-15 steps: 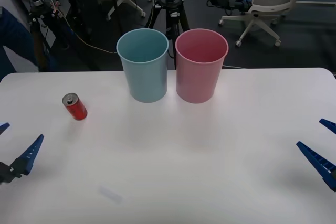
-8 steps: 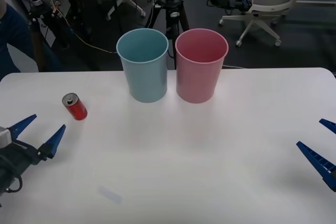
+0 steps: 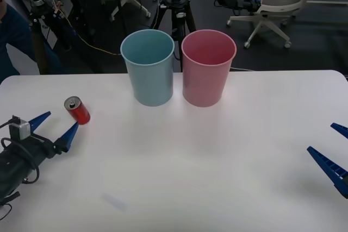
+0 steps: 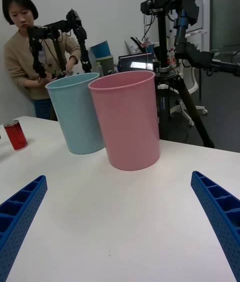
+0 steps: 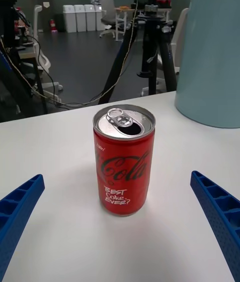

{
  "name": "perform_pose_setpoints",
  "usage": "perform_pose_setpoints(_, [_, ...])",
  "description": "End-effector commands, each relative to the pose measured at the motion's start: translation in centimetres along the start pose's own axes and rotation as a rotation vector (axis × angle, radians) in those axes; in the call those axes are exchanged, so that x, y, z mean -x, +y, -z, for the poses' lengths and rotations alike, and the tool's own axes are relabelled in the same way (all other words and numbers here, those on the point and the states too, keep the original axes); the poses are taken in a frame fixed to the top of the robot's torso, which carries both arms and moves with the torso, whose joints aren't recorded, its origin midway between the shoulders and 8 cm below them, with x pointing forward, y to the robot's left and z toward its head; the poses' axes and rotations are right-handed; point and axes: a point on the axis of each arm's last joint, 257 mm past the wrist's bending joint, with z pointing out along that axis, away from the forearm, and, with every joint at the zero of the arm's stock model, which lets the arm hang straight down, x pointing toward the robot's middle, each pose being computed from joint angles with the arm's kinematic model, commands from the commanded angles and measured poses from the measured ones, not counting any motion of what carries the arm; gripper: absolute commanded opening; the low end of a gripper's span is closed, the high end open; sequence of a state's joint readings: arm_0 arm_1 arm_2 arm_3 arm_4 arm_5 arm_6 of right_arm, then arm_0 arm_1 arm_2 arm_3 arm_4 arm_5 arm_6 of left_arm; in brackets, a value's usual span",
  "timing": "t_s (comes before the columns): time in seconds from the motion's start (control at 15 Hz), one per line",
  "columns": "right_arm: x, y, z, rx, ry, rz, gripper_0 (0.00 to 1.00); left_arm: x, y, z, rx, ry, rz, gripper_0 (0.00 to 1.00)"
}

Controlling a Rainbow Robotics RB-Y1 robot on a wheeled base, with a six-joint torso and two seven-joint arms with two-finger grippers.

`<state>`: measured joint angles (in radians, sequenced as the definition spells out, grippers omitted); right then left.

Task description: Grasp the object on the table and drop it into the matching bin: aluminum can to the light blue bin, PET bottle to the pink bin.

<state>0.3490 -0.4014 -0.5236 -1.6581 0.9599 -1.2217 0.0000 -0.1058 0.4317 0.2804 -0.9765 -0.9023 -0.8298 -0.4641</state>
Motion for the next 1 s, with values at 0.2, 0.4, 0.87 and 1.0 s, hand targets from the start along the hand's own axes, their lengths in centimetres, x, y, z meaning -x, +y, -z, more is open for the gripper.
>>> perform_pose_setpoints(0.2, [0.0,0.0,0.0,0.0,0.0,0.0,1.0,-0.3,0.3,-1.7,0.026,0.018,-0.023,1.0])
perform_pose_setpoints(0.4, [0.0,0.0,0.0,0.0,0.0,0.0,1.0,0.0,0.0,-3.5,0.052,0.019,-0.016,1.0])
perform_pose_setpoints(0.87, [0.0,0.0,0.0,0.0,0.0,0.0,1.0,0.4,0.1,-5.9,0.096,0.036,-0.004,1.0])
perform_pose_setpoints(1.0, [0.0,0.0,0.0,0.0,0.0,0.0,1.0,0.3,0.1,-6.4,0.109,0.046,0.005,1.0])
